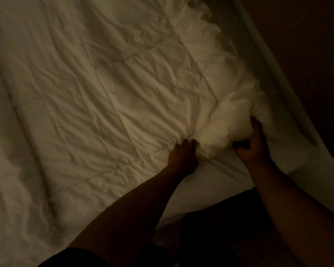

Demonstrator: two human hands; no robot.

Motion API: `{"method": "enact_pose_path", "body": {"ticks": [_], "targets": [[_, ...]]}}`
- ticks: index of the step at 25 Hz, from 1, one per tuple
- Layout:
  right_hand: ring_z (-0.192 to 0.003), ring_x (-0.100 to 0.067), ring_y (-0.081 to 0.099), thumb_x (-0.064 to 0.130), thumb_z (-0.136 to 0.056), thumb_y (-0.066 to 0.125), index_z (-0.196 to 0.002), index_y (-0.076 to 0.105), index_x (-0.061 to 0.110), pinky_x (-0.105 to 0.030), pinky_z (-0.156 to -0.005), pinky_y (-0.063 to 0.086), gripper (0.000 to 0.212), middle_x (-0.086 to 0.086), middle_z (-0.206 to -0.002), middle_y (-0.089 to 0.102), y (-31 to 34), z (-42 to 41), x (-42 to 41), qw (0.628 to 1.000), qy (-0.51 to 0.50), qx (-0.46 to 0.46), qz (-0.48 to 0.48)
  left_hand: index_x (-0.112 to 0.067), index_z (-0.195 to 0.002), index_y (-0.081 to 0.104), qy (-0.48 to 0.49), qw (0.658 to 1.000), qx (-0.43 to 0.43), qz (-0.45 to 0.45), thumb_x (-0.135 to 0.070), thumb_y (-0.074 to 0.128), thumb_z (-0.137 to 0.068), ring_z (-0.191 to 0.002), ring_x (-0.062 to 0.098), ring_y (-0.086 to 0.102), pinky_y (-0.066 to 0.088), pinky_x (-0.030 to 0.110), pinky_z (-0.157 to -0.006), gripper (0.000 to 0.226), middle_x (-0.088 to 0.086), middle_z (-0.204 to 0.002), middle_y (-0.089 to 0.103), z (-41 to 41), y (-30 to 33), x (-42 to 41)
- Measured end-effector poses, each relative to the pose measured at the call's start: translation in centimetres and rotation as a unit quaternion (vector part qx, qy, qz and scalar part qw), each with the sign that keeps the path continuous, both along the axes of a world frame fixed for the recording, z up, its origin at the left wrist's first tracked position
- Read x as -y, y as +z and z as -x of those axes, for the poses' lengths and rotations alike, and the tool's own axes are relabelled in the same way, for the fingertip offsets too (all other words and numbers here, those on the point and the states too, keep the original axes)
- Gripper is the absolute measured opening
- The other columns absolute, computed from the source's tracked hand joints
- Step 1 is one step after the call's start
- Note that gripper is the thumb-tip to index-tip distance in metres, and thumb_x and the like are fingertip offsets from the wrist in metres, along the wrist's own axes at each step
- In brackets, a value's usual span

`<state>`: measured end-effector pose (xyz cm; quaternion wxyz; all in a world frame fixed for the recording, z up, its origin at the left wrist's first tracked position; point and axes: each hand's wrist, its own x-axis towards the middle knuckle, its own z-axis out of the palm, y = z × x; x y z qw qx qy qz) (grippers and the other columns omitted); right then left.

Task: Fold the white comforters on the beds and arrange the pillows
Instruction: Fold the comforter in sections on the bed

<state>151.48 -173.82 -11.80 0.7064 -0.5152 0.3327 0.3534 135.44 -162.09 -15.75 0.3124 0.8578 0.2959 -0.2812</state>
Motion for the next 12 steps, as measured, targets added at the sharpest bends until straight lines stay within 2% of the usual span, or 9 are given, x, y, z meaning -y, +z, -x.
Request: {"method": "enact_pose_path", "body": {"ticks": [2, 4, 6, 8, 10, 12], "targets": [[-0.088, -0.008, 0.064, 0.029, -0.102, 0.044, -0.147, 0.040, 0.013, -0.027, -0.084, 0.057, 0.048, 0.005, -0.104, 0.061, 1.9, 2.1, -2.0, 0.998, 0.057, 0.023, -0.025, -0.022, -0.150, 0.033, 0.086, 0.994, 0.035, 0.057, -0.024, 0.053, -0.094, -0.135, 0.029, 0.041, 0.034, 0.039, -0.114, 0.060, 0.006, -0.150, 0.038, 3.1, 0.8, -1.5], [-0.099, -0.006, 0.064, 0.017, -0.099, 0.053, -0.146, 0.043, 0.011, -0.028, -0.096, 0.053, 0.048, 0.001, -0.117, 0.062, 4.2, 5.0, -5.2, 0.992, 0.102, 0.025, -0.068, -0.018, -0.149, 0.038, 0.185, 0.974, 0.090, 0.097, -0.015, 0.051, -0.095, -0.139, 0.026, 0.039, 0.026, 0.029, -0.116, 0.056, 0.007, -0.151, 0.041, 7.1, 2.0, -2.7], [-0.111, -0.008, 0.063, 0.018, -0.086, 0.068, -0.142, 0.050, 0.018, -0.028, -0.083, 0.057, 0.059, -0.001, -0.130, 0.063, 6.1, 8.2, -8.4, 0.982, 0.158, 0.055, -0.085, -0.015, -0.142, 0.048, 0.244, 0.951, 0.159, 0.106, -0.010, 0.051, -0.094, -0.132, 0.025, 0.049, 0.033, 0.021, -0.105, 0.048, 0.008, -0.141, 0.054, 10.5, 3.7, -3.8], [-0.112, -0.020, 0.063, 0.028, -0.070, 0.074, -0.138, 0.054, 0.024, -0.034, -0.072, 0.058, 0.071, -0.003, -0.127, 0.066, 8.6, 13.1, -11.5, 0.975, 0.192, 0.041, -0.106, -0.016, -0.136, 0.055, 0.295, 0.927, 0.198, 0.120, -0.014, 0.052, -0.095, -0.122, 0.022, 0.057, 0.038, 0.018, -0.095, 0.041, 0.006, -0.131, 0.063, 14.5, 5.8, -5.1], [-0.108, -0.023, 0.064, 0.027, -0.066, 0.075, -0.136, 0.055, 0.020, -0.038, -0.073, 0.058, 0.073, -0.005, -0.120, 0.069, 10.6, 18.5, -15.0, 0.962, 0.249, 0.055, -0.102, -0.016, -0.135, 0.057, 0.344, 0.904, 0.188, 0.169, -0.018, 0.058, -0.089, -0.114, 0.024, 0.062, 0.048, 0.026, -0.093, 0.046, 0.007, -0.125, 0.066, 19.1, 7.1, -6.5], [-0.111, -0.024, 0.064, 0.026, -0.059, 0.084, -0.133, 0.057, 0.019, -0.042, -0.083, 0.056, 0.080, -0.005, -0.120, 0.069, 12.1, 24.2, -18.1, 0.942, 0.309, 0.087, -0.097, -0.011, -0.134, 0.056, 0.378, 0.881, 0.135, 0.249, -0.010, 0.062, -0.079, -0.099, 0.031, 0.068, 0.058, 0.043, -0.084, 0.056, 0.013, -0.115, 0.067, 24.2, 8.2, -9.4]]}}
